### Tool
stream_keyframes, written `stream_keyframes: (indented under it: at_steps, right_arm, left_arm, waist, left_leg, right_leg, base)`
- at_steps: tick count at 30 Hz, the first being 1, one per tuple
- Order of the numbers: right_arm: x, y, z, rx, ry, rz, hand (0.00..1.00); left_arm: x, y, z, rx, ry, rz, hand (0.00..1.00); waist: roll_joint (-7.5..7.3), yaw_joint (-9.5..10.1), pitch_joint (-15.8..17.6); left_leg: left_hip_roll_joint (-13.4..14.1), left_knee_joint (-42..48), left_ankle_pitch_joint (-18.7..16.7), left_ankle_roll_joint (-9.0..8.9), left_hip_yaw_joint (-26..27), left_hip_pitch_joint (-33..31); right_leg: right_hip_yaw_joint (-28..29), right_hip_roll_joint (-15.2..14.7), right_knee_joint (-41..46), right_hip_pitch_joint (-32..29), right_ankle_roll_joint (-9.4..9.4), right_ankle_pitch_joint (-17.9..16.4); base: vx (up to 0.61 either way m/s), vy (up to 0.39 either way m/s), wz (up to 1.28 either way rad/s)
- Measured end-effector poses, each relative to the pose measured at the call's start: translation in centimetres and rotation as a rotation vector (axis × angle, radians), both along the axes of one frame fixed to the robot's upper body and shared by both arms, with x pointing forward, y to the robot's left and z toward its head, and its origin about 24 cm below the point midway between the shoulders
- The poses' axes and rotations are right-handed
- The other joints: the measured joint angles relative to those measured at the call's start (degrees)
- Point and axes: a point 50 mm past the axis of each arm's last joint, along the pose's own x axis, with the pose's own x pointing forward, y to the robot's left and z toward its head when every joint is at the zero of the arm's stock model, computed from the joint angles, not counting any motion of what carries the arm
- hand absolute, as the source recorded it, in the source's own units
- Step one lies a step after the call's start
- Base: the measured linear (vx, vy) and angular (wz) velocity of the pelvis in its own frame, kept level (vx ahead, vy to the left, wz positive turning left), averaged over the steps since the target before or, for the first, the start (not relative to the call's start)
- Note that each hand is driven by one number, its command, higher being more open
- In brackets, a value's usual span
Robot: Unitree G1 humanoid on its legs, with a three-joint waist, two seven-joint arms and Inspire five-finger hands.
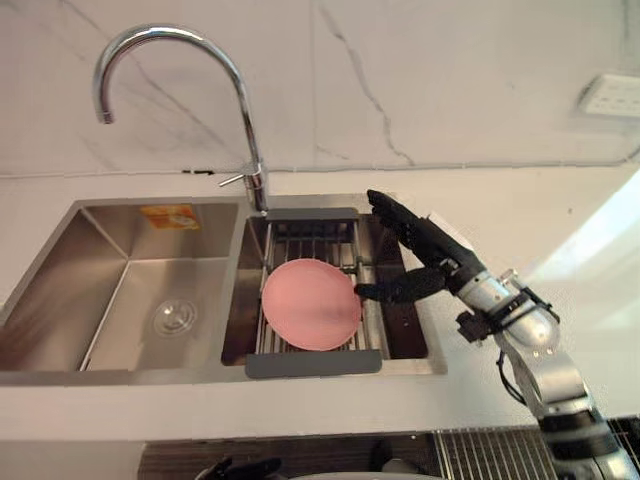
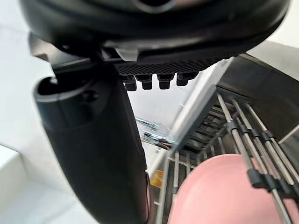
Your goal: Walk over to the sink, pick up the cup, carry it to the dishwasher, place the cup inside the dishwasher, then close the dishwasher door
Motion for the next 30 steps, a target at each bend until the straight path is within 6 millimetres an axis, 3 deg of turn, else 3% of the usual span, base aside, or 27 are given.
stream_keyframes:
  at_steps: [5,11,17,30]
  right_arm:
    - [3.4,-1.0,-1.9,-0.177,0.152,-0.016,1.0]
    - [5.7,-1.6,-1.2,-0.26,0.192,-0.024,1.0]
    - [6.0,-1.5,-1.9,-0.325,0.251,0.022,1.0]
    - [6.7,-1.0,-0.8,-0.492,0.234,0.103,1.0]
  left_arm:
    - [0.3,0.0,0.1,-0.015,-0.011,0.012,1.0]
    - [-0.1,0.2,0.2,-0.021,-0.019,0.064,1.0]
    - [-0.6,0.8,0.3,-0.02,-0.023,0.122,1.0]
    - [-0.6,1.2,0.5,-0.028,-0.045,0.132,1.0]
  waist:
    - [-0.03,2.04,0.0]
    - [-0.13,2.87,0.0]
    - [-0.41,3.52,0.2]
    - [-1.04,3.41,0.7]
  left_leg:
    - [-0.6,-1.0,1.5,0.37,-3.6,-0.9]
    - [-1.9,-2.9,3.6,0.96,-6.3,-1.4]
    - [-2.2,-4.8,5.3,0.85,-8.2,-1.7]
    - [-2.2,-5.3,5.8,0.82,-8.8,-2.1]
  right_leg:
    - [-3.7,-0.7,0.0,0.7,0.0,0.0]
    - [-6.0,-1.9,-0.3,1.0,0.13,0.1]
    - [-8.0,-2.1,-0.3,0.9,0.16,0.1]
    - [-8.8,-2.3,-0.3,0.8,0.17,0.1]
  base:
    - [-0.02,0.0,0.36]
    - [-0.05,0.021,0.25]
    - [-0.04,0.003,0.18]
    - [0.0,0.0,0.02]
